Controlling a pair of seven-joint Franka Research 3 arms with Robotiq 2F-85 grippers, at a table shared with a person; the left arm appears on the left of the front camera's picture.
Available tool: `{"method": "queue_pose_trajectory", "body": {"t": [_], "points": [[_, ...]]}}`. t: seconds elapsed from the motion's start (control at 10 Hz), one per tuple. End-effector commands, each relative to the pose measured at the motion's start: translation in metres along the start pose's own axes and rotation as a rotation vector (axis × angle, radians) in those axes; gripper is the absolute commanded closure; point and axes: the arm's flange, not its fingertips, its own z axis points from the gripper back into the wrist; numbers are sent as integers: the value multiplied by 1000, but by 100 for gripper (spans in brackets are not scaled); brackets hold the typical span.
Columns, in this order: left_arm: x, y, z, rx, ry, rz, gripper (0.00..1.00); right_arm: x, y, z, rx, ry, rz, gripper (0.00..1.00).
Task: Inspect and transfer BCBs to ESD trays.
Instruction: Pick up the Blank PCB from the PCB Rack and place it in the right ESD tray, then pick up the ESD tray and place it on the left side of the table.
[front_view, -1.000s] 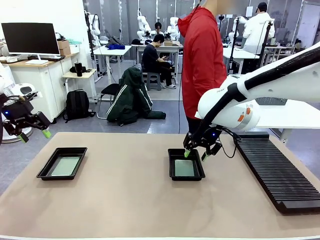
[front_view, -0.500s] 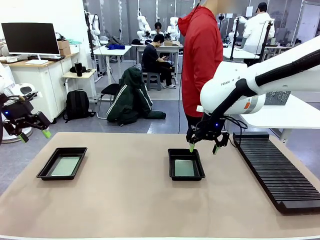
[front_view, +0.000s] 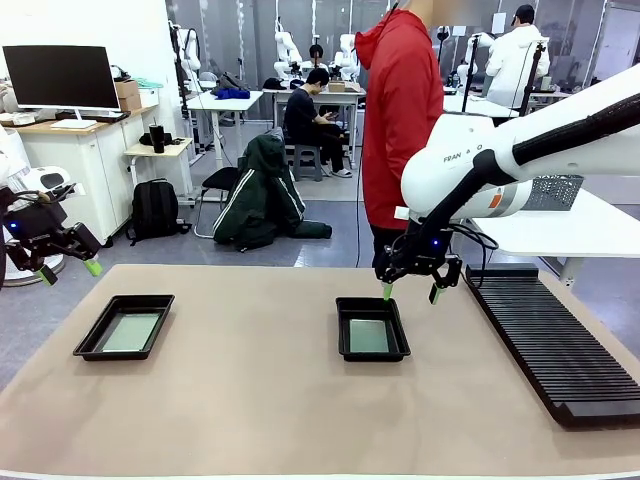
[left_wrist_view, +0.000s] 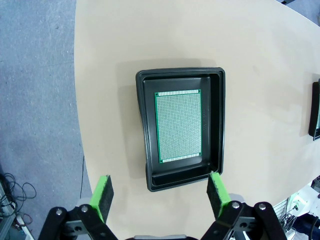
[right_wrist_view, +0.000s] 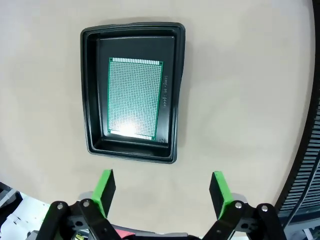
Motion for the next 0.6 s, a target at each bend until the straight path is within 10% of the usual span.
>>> {"method": "queue_pose_trajectory", "body": {"t": [0.0, 0.5], "points": [[0, 1, -2, 1, -7, 5, 0, -2, 1, -3, 0, -2, 3, 0], [0, 1, -2, 1, -7, 5, 0, -2, 1, -3, 0, -2, 3, 0]]}}
